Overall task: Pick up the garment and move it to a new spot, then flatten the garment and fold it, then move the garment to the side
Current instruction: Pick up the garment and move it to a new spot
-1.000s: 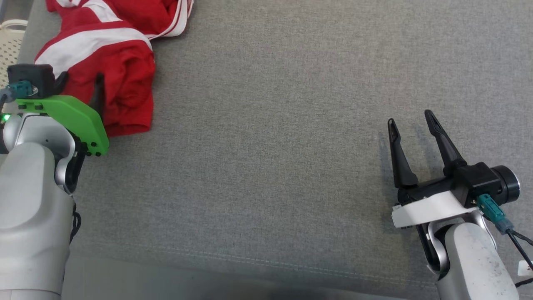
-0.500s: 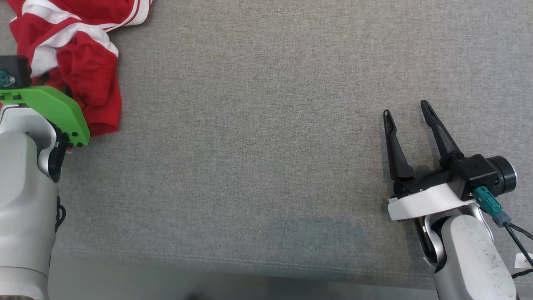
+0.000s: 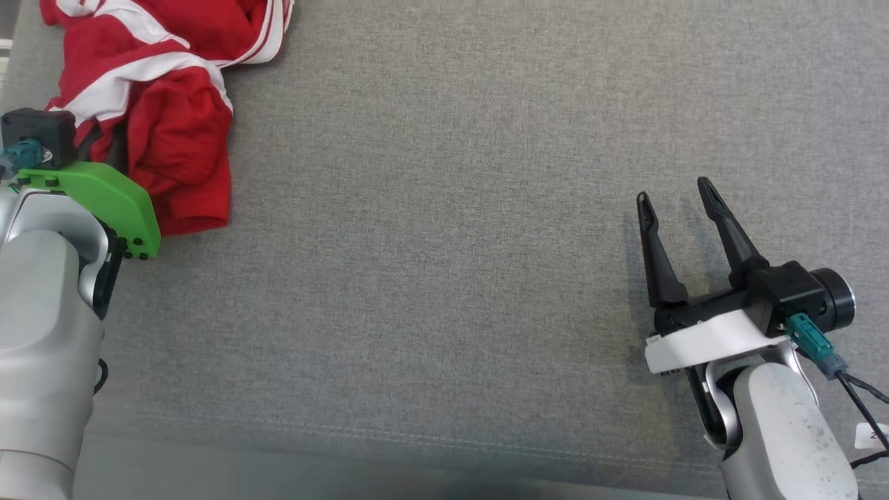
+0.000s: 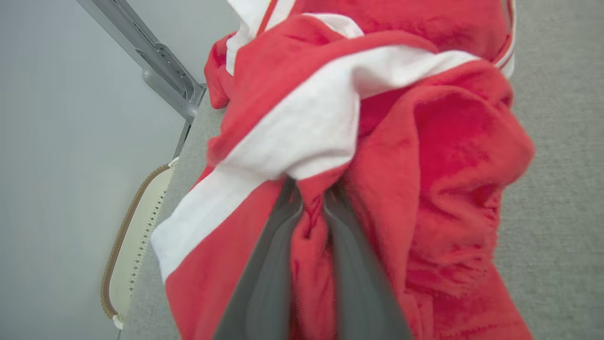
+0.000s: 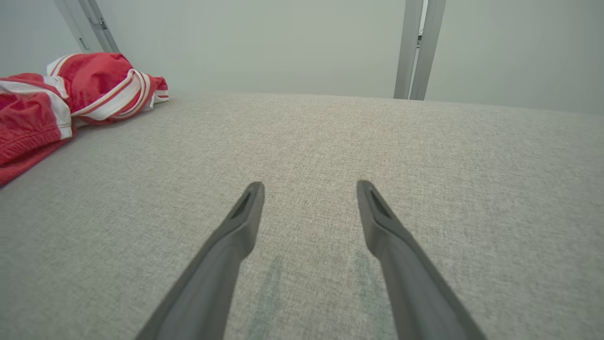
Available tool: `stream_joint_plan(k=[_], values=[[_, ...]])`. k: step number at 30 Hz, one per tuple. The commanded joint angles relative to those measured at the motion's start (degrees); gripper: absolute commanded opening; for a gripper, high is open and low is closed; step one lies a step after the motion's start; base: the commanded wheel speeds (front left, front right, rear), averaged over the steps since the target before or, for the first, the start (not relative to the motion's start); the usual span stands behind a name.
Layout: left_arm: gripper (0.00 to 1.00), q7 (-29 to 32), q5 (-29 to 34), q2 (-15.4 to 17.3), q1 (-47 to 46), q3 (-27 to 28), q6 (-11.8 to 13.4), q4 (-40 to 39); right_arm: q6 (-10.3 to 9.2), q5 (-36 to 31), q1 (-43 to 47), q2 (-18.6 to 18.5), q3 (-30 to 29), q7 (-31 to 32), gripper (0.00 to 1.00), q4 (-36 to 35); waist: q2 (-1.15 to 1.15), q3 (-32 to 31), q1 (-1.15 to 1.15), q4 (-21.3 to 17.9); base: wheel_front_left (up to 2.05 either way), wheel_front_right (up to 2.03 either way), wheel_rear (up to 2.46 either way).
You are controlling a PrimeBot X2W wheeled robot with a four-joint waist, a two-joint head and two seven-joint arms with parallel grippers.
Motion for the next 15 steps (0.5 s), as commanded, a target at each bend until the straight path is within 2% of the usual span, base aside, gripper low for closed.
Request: stream_joint_plan(k=[1, 11, 15], values=[[0.0, -0.8, -0.9, 1.2, 0.7, -1.1, -0.1, -0.8, 0.0, 0.8, 0.7, -0.3, 0.1, -0.2, 1.0, 0.4, 0.0, -2.7, 0.0, 0.8, 0.0, 0.0, 0.0], [0.0, -1.5, -4.9, 5.2, 3.0, -8.2, -0.1, -12.2, 0.0, 3.0, 2.8, -0.3, 0.0, -0.2, 1.0, 1.7, 0.0, -9.6, 0.0, 1.2, 0.0, 0.0, 0.0], [0.0, 0.2, -7.2, 6.1, 4.9, -10.0, -0.1, -21.4, 0.0, 4.2, 3.9, -0.3, -0.3, -0.2, 1.0, 1.9, 0.0, -12.5, 0.0, 0.1, 0.0, 0.0, 0.0]])
